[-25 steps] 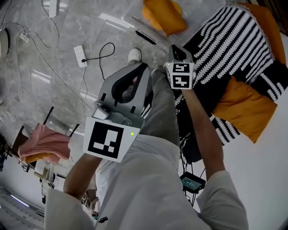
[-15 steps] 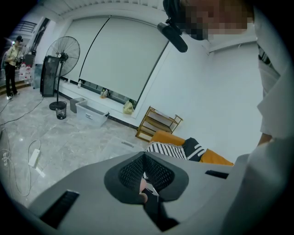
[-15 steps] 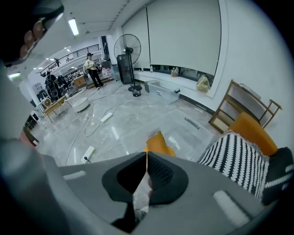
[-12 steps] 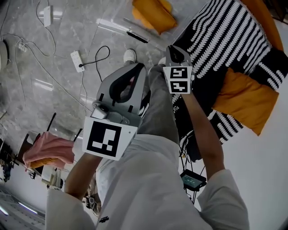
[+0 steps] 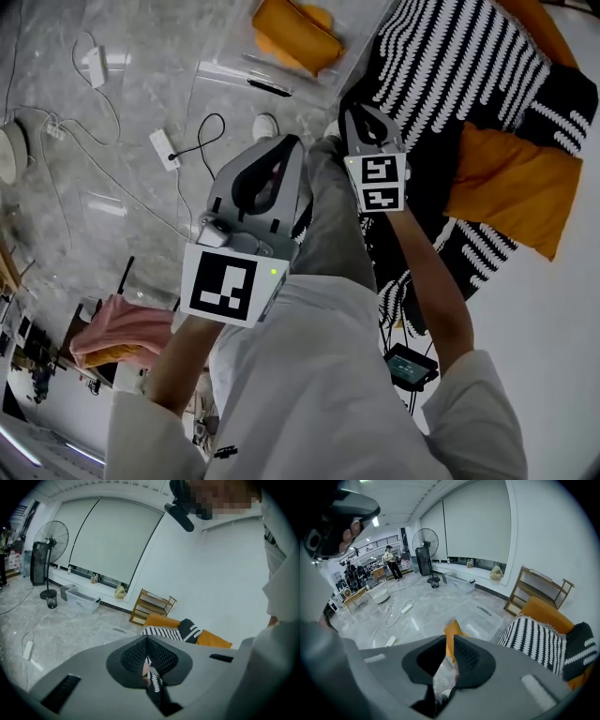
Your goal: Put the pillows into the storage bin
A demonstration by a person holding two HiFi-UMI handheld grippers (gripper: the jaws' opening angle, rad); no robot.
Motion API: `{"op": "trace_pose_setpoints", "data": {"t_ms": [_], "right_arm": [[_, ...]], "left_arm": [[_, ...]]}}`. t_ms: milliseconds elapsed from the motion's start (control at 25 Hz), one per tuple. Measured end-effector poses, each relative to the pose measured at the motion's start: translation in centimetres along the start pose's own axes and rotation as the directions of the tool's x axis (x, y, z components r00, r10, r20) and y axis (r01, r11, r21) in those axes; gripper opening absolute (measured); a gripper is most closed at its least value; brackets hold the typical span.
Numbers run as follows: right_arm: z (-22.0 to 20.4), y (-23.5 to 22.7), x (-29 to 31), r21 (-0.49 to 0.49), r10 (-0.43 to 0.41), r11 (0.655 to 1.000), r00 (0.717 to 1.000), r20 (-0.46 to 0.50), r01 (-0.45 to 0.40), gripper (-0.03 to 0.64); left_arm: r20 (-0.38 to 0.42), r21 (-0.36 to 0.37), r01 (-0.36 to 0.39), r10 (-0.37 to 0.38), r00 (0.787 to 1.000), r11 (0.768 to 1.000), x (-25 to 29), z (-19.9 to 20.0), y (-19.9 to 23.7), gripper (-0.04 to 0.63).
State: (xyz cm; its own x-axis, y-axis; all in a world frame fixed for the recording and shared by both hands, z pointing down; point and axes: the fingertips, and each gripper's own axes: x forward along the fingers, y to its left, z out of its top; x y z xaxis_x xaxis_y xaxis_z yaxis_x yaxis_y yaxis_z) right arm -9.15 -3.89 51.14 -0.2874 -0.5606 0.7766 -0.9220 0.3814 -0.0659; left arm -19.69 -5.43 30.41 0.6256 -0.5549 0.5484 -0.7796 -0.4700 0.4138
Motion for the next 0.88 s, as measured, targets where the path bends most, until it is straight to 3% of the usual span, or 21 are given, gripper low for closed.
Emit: {"op": "trace_pose_setpoints", "data": {"t_ms": [480, 880], "right_arm": [[1.0, -6.1, -9.1, 0.055, -0.056, 0.997, 0.995, 0.081, 0.052, 0.066], [0.0, -14.1, -17.0, 0.126, -0.145, 0.984, 0.982, 0.124, 0.129, 0.067]], "left_arm": [[-0.020, 0.106, 0.086, -0.084, 0.996, 0.991, 2.1, 2.5, -8.4, 0.002], [-0.042, 0.188, 0.177, -0.172, 0.984, 0.966, 5.6, 5.0, -17.4, 0.002]]}}
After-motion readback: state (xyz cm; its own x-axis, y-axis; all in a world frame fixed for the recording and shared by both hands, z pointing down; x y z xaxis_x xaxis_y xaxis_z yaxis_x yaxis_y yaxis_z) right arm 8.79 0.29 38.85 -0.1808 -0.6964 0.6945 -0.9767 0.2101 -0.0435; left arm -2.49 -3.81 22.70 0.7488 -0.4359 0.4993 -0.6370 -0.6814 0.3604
